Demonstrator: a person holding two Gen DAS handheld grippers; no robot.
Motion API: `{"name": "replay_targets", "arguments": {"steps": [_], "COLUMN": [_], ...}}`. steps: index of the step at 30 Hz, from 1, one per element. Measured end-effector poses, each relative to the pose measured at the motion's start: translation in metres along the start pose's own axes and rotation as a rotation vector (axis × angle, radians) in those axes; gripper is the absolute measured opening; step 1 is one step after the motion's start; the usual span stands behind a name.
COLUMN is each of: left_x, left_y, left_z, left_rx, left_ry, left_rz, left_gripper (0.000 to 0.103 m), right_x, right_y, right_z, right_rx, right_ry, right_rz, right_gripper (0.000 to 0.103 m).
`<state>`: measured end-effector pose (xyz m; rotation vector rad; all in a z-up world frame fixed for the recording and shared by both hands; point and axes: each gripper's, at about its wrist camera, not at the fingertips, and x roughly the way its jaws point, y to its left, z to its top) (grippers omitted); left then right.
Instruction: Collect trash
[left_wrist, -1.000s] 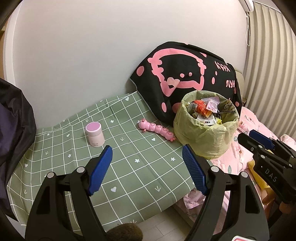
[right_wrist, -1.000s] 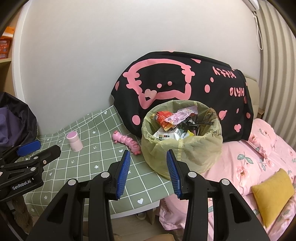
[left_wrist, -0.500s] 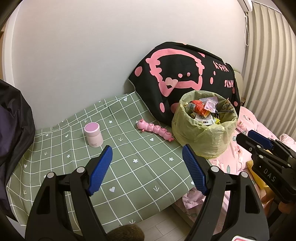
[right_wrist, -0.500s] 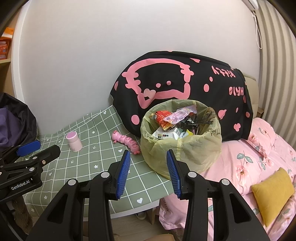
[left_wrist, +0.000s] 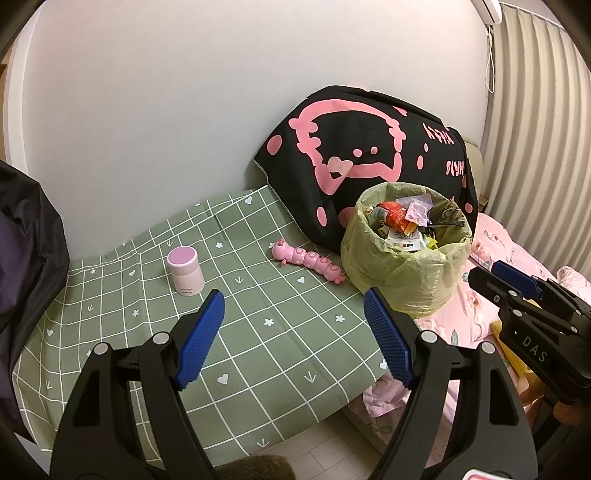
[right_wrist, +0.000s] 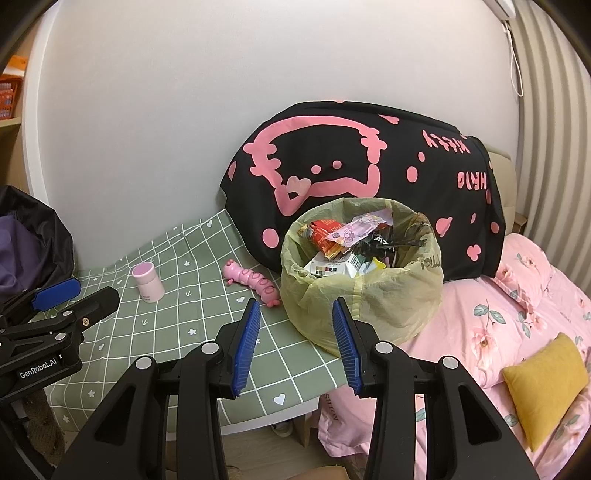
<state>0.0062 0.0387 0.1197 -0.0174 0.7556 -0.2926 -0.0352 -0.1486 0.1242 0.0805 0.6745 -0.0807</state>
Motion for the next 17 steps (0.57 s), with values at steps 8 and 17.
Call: {"name": "replay_targets", "arguments": {"steps": [8, 17], "left_x": [-0.0006, 0.0019], "left_y": [-0.0023, -0.0013], "left_z": [0.0006, 0.0002], "left_rx": [0.026, 0.013], "left_ry": [-0.013, -0.002], "left_rz": [-0.013, -0.004], "left_gripper": [0.074, 0.065], "right_x": [-0.0002, -0.0011], "right_y": [-0.0006, -0.0038], "right_z": [-0.0004, -0.0019], "right_rx": [0.002, 0.003], "right_ry": [0.001, 0.000], "right_rz": [-0.001, -0.002], "right_gripper": [0.039, 0.039]}}
